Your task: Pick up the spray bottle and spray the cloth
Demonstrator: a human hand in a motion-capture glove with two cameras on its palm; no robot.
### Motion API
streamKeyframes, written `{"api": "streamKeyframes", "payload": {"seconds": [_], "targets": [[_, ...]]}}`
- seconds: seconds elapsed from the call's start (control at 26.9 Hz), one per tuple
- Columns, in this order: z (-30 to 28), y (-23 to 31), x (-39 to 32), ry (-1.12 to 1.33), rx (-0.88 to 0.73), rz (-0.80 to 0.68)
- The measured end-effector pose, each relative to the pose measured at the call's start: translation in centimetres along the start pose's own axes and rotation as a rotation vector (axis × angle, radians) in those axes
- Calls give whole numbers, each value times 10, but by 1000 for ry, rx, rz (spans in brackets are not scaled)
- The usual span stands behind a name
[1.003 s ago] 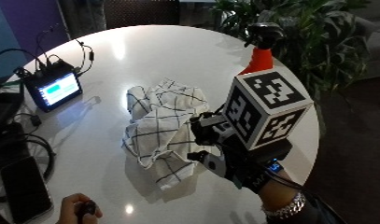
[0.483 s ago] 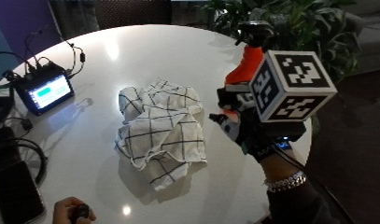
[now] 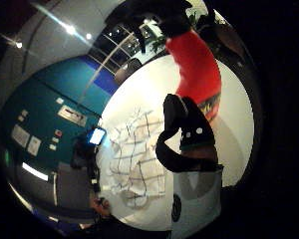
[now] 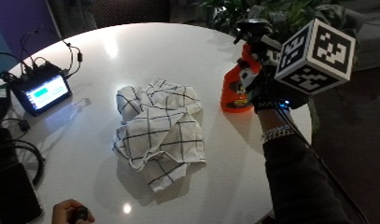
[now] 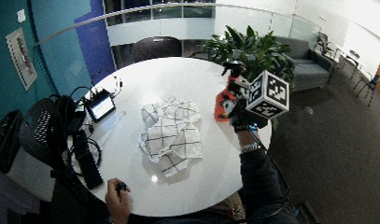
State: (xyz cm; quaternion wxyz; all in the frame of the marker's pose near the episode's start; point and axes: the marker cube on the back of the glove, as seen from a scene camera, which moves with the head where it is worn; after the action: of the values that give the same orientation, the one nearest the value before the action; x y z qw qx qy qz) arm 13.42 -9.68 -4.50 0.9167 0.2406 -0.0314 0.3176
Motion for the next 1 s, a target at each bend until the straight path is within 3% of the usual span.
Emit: {"api": "streamKeyframes", "payload": {"seconds": [0.37, 0.82, 1.0], "targets": [[31, -36, 8, -133, 35, 83], [53, -50, 25, -521, 278, 71], [51, -51, 34, -507, 368, 26]]}}
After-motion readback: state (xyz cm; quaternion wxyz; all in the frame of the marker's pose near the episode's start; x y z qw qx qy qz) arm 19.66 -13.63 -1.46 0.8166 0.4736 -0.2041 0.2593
